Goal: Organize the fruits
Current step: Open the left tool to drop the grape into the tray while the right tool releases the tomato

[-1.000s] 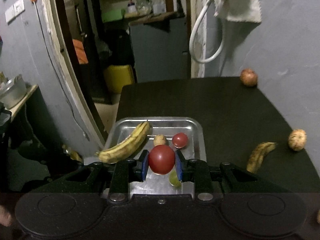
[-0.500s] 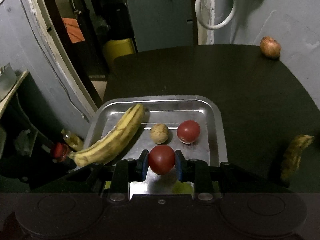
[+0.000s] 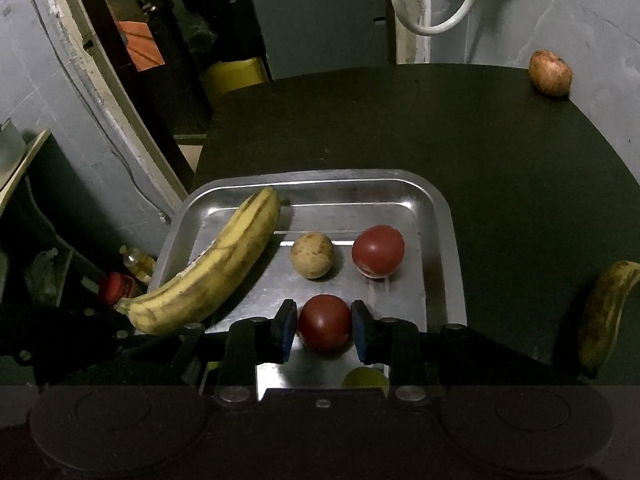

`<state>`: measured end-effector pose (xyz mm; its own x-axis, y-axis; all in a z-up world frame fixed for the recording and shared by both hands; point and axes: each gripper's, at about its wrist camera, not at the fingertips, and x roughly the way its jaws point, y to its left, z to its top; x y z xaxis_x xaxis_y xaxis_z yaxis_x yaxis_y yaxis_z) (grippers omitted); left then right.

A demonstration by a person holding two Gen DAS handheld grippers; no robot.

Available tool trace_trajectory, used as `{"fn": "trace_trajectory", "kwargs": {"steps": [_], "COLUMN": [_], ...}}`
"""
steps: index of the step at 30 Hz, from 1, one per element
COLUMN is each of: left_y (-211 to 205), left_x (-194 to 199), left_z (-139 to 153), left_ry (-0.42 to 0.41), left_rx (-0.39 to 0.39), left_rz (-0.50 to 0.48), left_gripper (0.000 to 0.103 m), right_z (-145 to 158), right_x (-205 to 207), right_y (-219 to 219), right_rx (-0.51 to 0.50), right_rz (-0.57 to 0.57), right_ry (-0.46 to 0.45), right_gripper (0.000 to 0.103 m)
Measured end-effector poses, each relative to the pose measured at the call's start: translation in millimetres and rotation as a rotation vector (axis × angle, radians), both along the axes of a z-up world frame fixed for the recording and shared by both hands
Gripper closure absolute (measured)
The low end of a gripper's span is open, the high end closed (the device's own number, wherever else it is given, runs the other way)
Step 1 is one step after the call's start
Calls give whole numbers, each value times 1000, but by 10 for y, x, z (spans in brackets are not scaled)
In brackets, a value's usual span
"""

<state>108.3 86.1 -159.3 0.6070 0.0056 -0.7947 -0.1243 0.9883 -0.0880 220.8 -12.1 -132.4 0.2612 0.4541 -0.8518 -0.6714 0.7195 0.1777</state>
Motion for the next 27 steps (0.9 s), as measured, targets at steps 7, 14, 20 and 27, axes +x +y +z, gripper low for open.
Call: {"fn": "trace_trajectory", "kwargs": {"steps": [7,14,20,27], "left_y": [0,-16,-57,-133], "left_x": [0,8,-2,-35], "left_z": [12,33,86,191], "left_ry": [3,3,-3,-24], "left_rx": [-5,-2,-4,6], "left_rz": [2,7,6,-4], "left_gripper": [76,70,59,40], "right_z": [40,124,261,472], "right_x": [29,20,23,-22], "right_y": [-18,-73,-203,-357], "right_rx": [12,27,65,104], "right_rz": [-6,-18,-48,-82], "right_ry": [0,-6,-12,-33], "right_gripper": [71,70,57,44]}}
